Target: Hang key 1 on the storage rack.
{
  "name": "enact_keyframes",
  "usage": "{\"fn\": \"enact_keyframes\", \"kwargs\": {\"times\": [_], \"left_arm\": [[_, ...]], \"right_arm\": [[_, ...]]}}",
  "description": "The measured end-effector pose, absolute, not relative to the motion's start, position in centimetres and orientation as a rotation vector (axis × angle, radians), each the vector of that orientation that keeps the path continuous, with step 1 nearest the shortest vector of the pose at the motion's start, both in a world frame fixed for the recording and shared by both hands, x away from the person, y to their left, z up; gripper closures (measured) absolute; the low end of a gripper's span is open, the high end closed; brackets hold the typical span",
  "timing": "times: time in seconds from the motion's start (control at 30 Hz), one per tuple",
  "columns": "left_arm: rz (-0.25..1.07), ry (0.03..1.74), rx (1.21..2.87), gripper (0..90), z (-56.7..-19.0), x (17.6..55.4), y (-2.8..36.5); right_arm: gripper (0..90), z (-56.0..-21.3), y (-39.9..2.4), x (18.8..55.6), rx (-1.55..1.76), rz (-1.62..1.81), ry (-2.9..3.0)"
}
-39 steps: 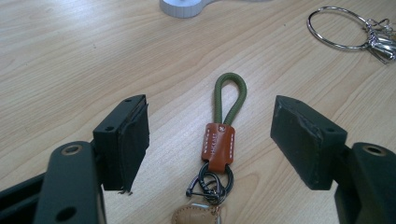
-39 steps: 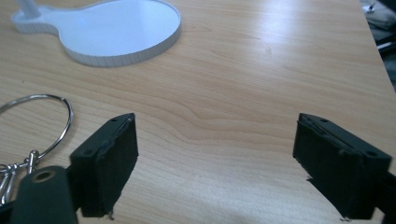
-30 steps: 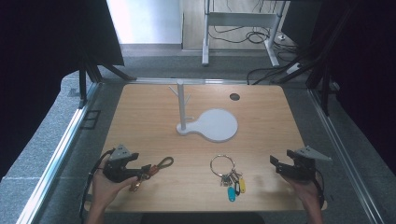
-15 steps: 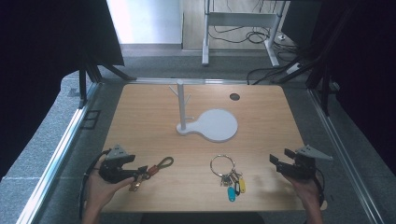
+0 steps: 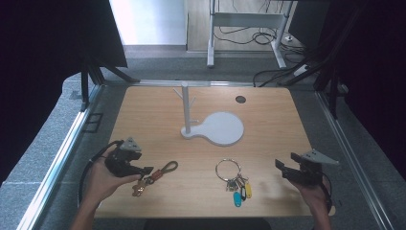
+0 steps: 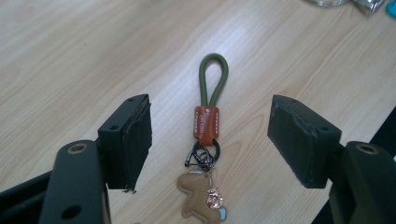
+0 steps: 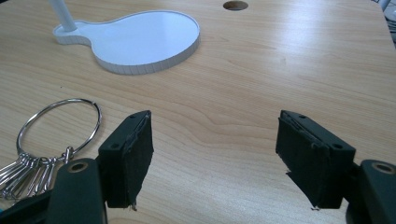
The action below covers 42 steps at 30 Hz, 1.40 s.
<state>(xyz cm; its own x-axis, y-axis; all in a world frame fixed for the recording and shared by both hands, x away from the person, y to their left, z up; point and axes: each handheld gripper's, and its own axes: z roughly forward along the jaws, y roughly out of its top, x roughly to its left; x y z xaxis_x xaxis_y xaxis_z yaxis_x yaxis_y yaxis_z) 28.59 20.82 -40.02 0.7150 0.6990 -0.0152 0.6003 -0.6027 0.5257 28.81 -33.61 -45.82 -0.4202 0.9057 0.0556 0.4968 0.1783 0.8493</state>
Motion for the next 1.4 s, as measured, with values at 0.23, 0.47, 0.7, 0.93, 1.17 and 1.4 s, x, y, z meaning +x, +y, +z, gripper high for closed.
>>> {"fn": "enact_keyframes", "kwargs": {"times": [0.23, 0.47, 0.7, 0.93, 1.17, 1.4], "left_arm": [[0.201, 0.998, 2.536, 34.9, -42.1, 30.2, 19.4], [0.149, 1.004, 2.598, 38.4, -44.4, 31.2, 18.7], [0.126, 0.988, 2.644, 41.8, -45.6, 31.8, 17.8], [0.102, 0.986, 2.720, 43.0, -47.2, 32.3, 16.8], [0.066, 1.001, 2.762, 48.6, -47.8, 33.0, 16.8], [0.053, 1.007, 2.775, 54.6, -47.9, 33.1, 16.6]], "right_arm": [[28.4, -46.4, -33.2, 29.0, 1.306, 1.110, 2.037], [28.7, -46.7, -33.1, 29.2, 1.311, 1.094, 2.046], [29.0, -46.7, -33.1, 29.1, 1.318, 1.092, 2.048], [29.0, -46.9, -32.9, 29.2, 1.316, 1.075, 2.060], [29.1, -46.9, -32.9, 29.1, 1.314, 1.072, 2.059], [29.9, -46.8, -33.2, 28.9, 1.303, 1.079, 2.024]]}}
